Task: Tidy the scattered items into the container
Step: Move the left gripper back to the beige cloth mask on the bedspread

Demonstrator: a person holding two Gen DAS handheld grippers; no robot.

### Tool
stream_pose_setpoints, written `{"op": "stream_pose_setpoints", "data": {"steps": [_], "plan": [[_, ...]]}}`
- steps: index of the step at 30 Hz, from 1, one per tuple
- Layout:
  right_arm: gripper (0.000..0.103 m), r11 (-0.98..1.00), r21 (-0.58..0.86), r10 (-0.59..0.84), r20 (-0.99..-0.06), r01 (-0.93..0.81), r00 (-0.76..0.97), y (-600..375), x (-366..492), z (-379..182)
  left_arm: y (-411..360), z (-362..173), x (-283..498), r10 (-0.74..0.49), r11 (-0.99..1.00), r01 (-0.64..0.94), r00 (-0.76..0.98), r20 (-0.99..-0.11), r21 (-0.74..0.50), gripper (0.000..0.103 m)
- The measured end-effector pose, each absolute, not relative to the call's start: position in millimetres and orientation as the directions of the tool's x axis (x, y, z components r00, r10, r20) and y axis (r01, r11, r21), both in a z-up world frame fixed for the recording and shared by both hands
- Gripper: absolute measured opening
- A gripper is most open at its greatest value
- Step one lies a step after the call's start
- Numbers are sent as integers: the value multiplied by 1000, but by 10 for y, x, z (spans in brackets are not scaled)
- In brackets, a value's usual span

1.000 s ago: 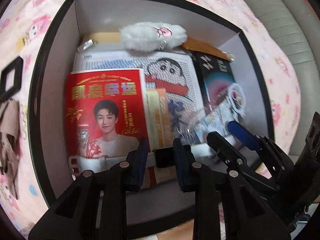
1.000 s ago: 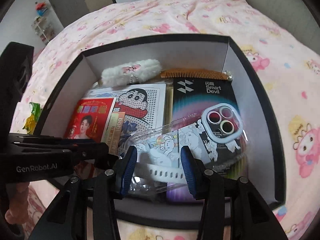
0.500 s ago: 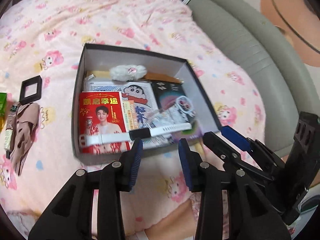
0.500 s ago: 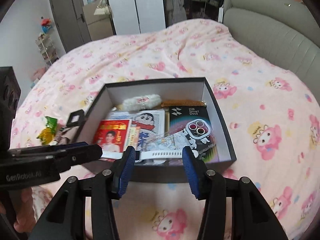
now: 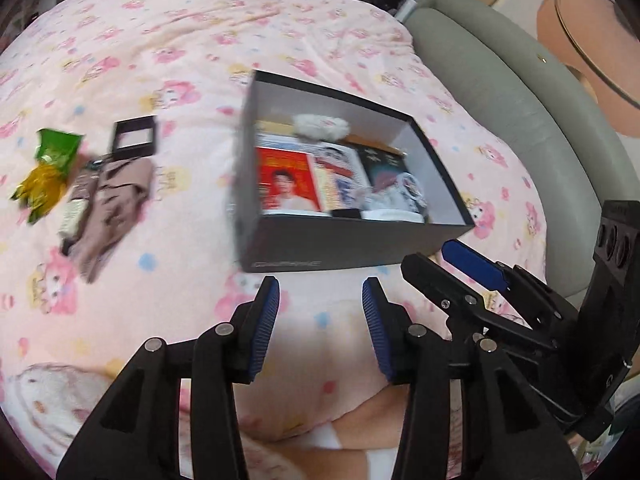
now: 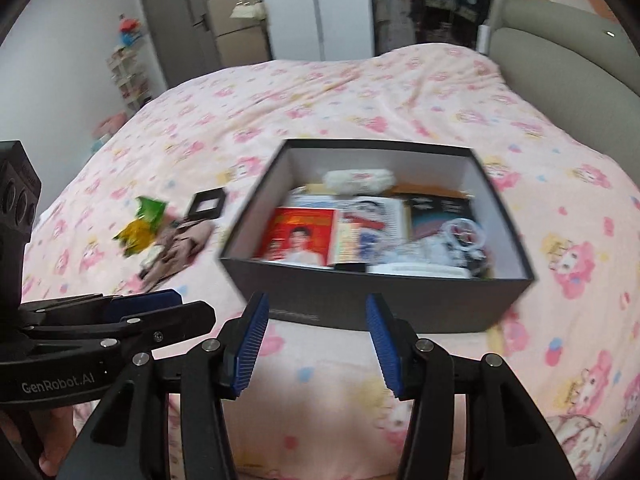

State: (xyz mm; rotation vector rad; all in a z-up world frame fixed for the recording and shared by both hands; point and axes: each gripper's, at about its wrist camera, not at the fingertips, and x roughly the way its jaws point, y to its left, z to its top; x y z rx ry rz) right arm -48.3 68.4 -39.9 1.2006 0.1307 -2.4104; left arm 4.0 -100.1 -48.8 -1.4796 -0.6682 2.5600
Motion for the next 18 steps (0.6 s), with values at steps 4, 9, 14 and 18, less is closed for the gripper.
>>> {"op": "stream_pose_setpoints", "data": {"steps": [4, 9, 14, 18], "plan": [[47, -849, 200, -445, -769, 489, -458, 277, -528, -456, -1671, -589, 123, 257, -785, 361, -550, -794, -504, 44], [47, -794, 314, -529, -779, 520, -337, -404, -683, -752, -2430, -997, 159, 154, -605, 613, -536, -830, -508, 43], [47, -753, 311, -514, -828, 579, -224, -1042, -831, -1172, -2958, -1362, 228, 164, -403, 720, -550, -819, -565, 43], [50, -744, 397, -540, -831, 538, -134, -1269, -1089, -1528, -3065, -1601, 29, 133, -377, 767, -510, -850, -519, 44]]}}
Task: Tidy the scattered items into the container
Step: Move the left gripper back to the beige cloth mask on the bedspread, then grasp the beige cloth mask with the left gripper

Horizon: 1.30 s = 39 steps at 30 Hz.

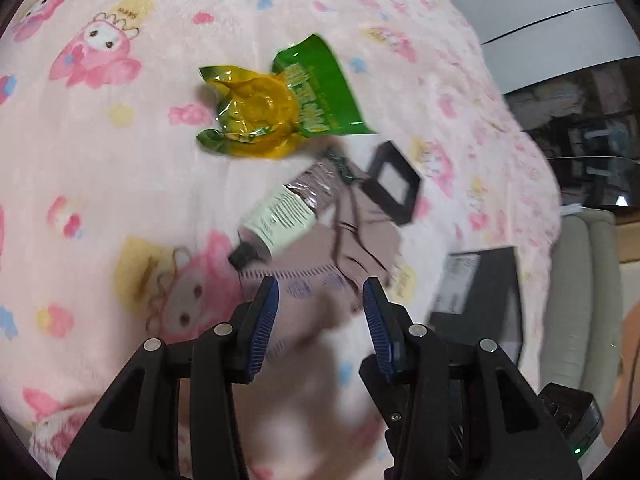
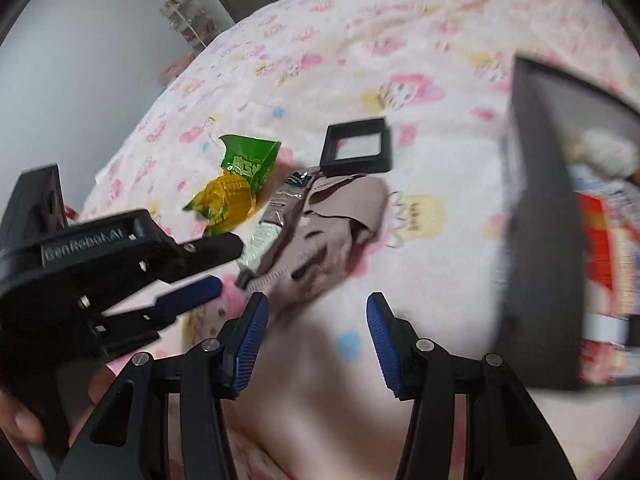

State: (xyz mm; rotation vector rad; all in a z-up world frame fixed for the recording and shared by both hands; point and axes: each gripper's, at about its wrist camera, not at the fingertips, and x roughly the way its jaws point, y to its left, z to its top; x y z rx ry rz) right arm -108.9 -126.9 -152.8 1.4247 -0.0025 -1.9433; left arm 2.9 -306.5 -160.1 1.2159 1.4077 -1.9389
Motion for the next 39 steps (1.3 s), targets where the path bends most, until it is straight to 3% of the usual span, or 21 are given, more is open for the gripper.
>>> {"op": "stream_pose_setpoints", "data": {"steps": [1, 7, 8, 10, 11, 13, 16, 18, 28, 32, 33, 36, 39], "plan": [[54, -749, 411, -538, -835, 519, -115, -1298, -1157, -1619, -3054, -1676, -35, 143, -383, 775, -488, -861, -503, 44], [53, -726, 426, -511, -859, 540, -11, -1529, -1311, -2059, -2973, -1980, -266, 218, -401, 778, -432, -875, -483, 45], [37, -710, 431, -516, -857, 557, 6, -1565, -1317, -2095, -2981, -1968, -251, 214, -394, 775, -447, -869, -495, 45], [17, -702, 441, -524, -852, 559, 15, -1587, -1305, -2096, -2979, -1928, -224, 210, -396, 757, -476, -854, -519, 45], [10, -700, 440, -531, -847, 562, 1, -1581, -1295, -2052, -2972, -1905, -205, 202, -398, 753, -485, -851, -524, 45], [5, -700, 424, -543, -839, 575, -43, -1535, -1247, -1935, -2948, -1845, -147, 162, -397, 764, -488, -858, -509, 45], [4, -700, 394, -560, -820, 595, -115, -1386, -1130, -1711, -2889, -1629, -66, 45, -427, 772, -501, -864, -470, 45], [4, -713, 361, -556, -813, 600, -171, -1231, -1045, -1560, -2869, -1590, -32, 48, -438, 755, -523, -851, -488, 50], [4, -775, 326, -528, -805, 542, -270, -60, -623, -1216, -2395, -1662, -316, 328, -592, 576, -465, -822, -563, 51], [4, -781, 509, -593, -786, 361, -175, 654, -721, -1418, -2000, -1766, -449, 497, -612, 488, -377, -782, -623, 51], [4, -807, 498, -572, -795, 319, -205, 839, -743, -1440, -1877, -1809, -478, 539, -608, 470, -347, -767, -640, 51], [6, -878, 400, -467, -838, 264, -282, 1149, -755, -1431, -1561, -1832, -493, 574, -640, 420, -295, -764, -644, 51], [7, -845, 485, -531, -809, 225, -252, 1307, -756, -1438, -1390, -1825, -509, 587, -655, 383, -285, -758, -651, 54]]}}
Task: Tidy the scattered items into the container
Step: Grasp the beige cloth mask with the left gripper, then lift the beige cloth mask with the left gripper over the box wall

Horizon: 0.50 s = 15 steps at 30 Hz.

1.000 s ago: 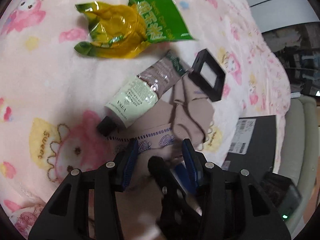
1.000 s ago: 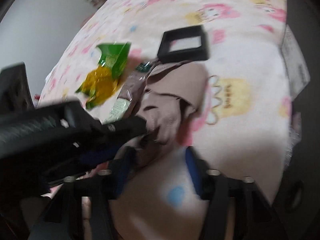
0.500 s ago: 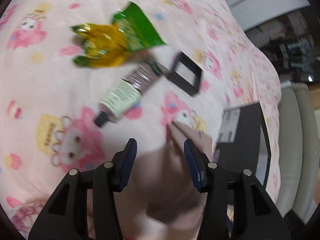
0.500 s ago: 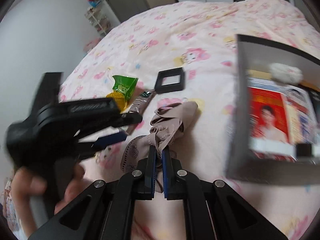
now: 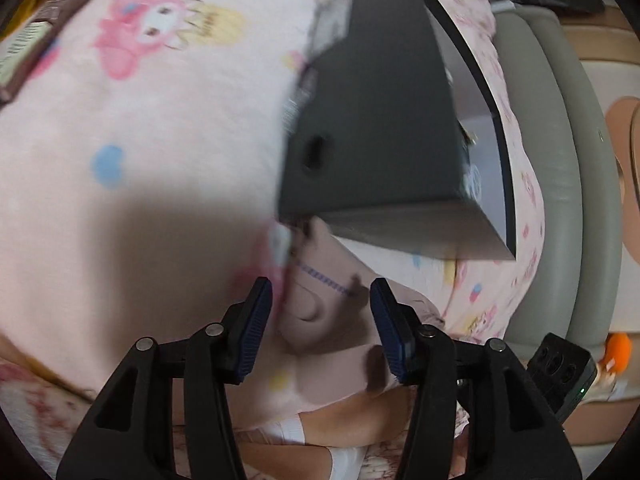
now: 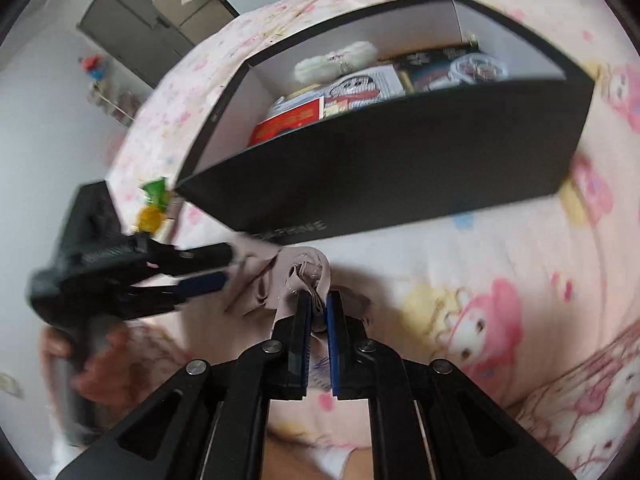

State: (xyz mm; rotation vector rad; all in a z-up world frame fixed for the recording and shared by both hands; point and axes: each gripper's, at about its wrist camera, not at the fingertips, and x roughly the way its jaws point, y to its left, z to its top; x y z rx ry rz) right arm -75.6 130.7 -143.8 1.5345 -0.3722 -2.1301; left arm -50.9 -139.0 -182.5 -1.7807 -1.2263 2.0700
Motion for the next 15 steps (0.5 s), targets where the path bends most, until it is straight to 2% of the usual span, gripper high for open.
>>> {"op": "stream_pose_setpoints", "data": {"steps": [3, 5, 8, 10, 11, 12, 13, 15], "plan": [[16, -830, 495, -551, -799, 258, -242, 1265, -679, -1444, -1431, -1784, -517, 555, -665, 394, -308, -772, -635, 55], [31, -846, 464, -523, -816, 262, -244, 1233, -631, -1490, -1403, -1765, -519, 502, -709, 395, -300, -811, -585, 55], [45, -869, 434, -485, -842, 236, -238, 1275, -618, -1613, -1205, -1774, -562, 443, -801, 333, -231, -866, -498, 55], [47, -885, 402, -453, -859, 235, -238, 1261, -621, -1717, -1077, -1725, -584, 388, -855, 275, -220, -895, -439, 55], [47, -893, 382, -434, -872, 237, -226, 1232, -628, -1812, -1018, -1689, -588, 373, -874, 242, -224, -900, -422, 46], [47, -896, 375, -424, -881, 237, -210, 1209, -627, -1895, -985, -1664, -587, 374, -879, 220, -229, -899, -422, 24], [47, -894, 378, -427, -881, 241, -205, 1200, -613, -1948, -963, -1647, -582, 381, -880, 204, -231, -895, -428, 18], [29, -896, 368, -425, -874, 250, -236, 1199, -583, -1960, -987, -1579, -553, 391, -876, 188, -263, -882, -444, 6]]}}
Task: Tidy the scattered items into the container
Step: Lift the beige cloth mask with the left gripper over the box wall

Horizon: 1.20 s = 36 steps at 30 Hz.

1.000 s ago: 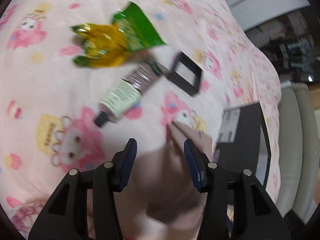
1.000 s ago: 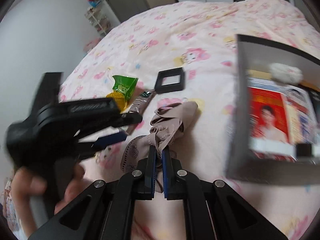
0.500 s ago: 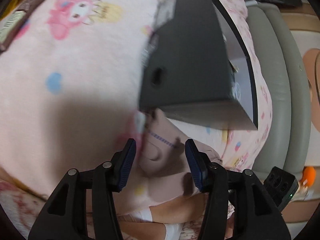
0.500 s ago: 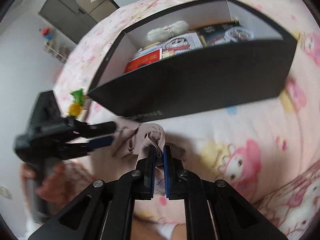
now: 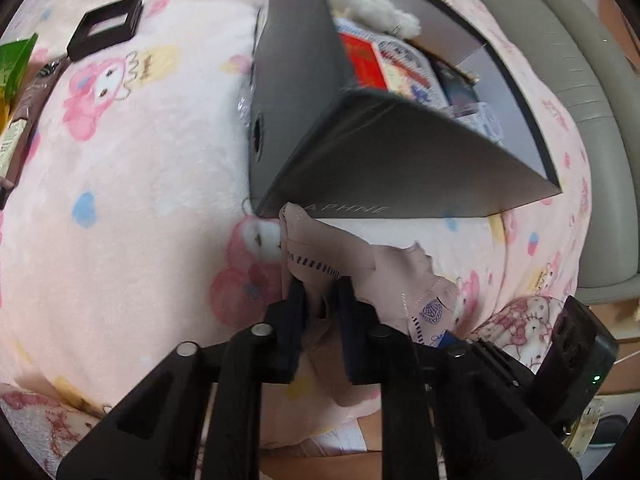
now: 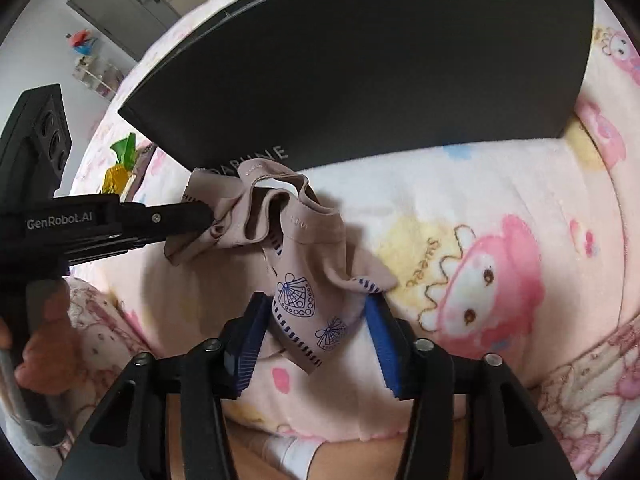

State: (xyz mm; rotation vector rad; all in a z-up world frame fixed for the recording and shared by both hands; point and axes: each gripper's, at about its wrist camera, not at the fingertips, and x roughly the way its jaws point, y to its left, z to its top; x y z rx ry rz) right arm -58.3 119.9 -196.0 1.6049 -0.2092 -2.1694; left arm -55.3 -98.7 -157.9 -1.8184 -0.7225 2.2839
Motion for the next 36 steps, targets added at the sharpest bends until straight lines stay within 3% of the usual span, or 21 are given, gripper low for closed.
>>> {"op": "stream_pose_setpoints", "data": {"steps": [1, 8, 10, 11, 12, 13, 16, 22, 24, 25, 27, 29, 36], "plan": [[3, -897, 361, -421, -873, 255, -244, 1205, -580, -1940, -1028, -1532, -534, 398, -868, 187, -290, -871, -459, 6], [3, -938, 267, -336, -857, 220, -392, 1518, -634, -1561, -1427, -1336, -304, 364, -812, 305, -404, -840, -498, 5], [3, -948, 256, -312, -860, 188, -403, 1623, -652, -1561, -1472, -1344, -289, 341, -781, 368, -425, -838, -505, 10], [4, -952, 256, -302, -866, 167, -397, 1661, -663, -1588, -1523, -1358, -284, 337, -759, 401, -432, -836, -513, 33], [5, -954, 257, -298, -876, 156, -379, 1677, -679, -1625, -1558, -1368, -286, 356, -737, 414, -435, -827, -535, 62], [8, -953, 262, -301, -886, 154, -353, 1685, -697, -1669, -1559, -1405, -304, 405, -711, 404, -434, -805, -575, 69], [12, -938, 299, -341, -885, 175, -315, 1687, -732, -1688, -1431, -1475, -368, 523, -700, 329, -367, -769, -633, 69], [45, -845, 509, -530, -753, 165, -390, 1925, -735, -1480, -864, -1552, -519, 486, -831, 183, -219, -846, -525, 70], [47, -823, 559, -551, -741, 103, -384, 1948, -758, -1573, -706, -1664, -591, 438, -868, 167, -186, -879, -468, 68], [47, -827, 556, -544, -757, 79, -362, 1914, -805, -1668, -636, -1664, -608, 394, -894, 145, -190, -899, -423, 65], [47, -856, 516, -496, -805, 30, -326, 1846, -865, -1856, -572, -1627, -623, 319, -930, 120, -214, -923, -349, 36], [47, -866, 500, -479, -827, 6, -296, 1825, -890, -1999, -629, -1604, -586, 283, -937, 141, -234, -930, -321, 21], [47, -909, 403, -413, -843, 103, -345, 1674, -750, -1982, -1324, -1563, -398, 334, -792, 406, -335, -881, -455, 18]]}}
